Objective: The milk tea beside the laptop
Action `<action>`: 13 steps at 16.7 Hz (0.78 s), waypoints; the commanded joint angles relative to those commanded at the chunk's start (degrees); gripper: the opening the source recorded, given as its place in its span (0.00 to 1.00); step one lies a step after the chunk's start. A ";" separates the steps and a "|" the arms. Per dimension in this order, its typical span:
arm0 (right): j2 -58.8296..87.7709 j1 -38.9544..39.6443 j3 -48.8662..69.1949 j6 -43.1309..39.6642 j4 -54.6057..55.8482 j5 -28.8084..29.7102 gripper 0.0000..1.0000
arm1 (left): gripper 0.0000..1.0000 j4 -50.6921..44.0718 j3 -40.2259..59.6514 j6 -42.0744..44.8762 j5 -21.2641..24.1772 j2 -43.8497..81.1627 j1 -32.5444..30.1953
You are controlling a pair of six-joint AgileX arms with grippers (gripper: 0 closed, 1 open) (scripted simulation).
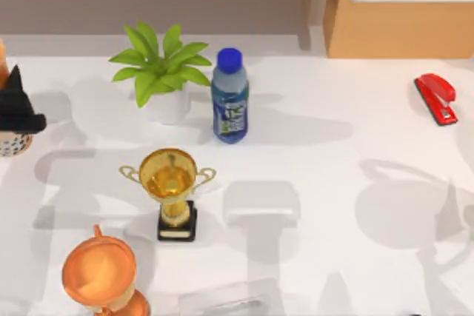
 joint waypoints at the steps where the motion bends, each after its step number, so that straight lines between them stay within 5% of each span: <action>1: 0.00 0.00 0.00 0.00 0.00 0.00 1.00 | 0.00 -0.22 -0.89 -0.06 0.71 -0.21 0.76; 13: 0.00 0.00 0.00 0.00 0.00 0.00 1.00 | 0.00 2.31 -1.18 0.46 1.35 1.61 0.84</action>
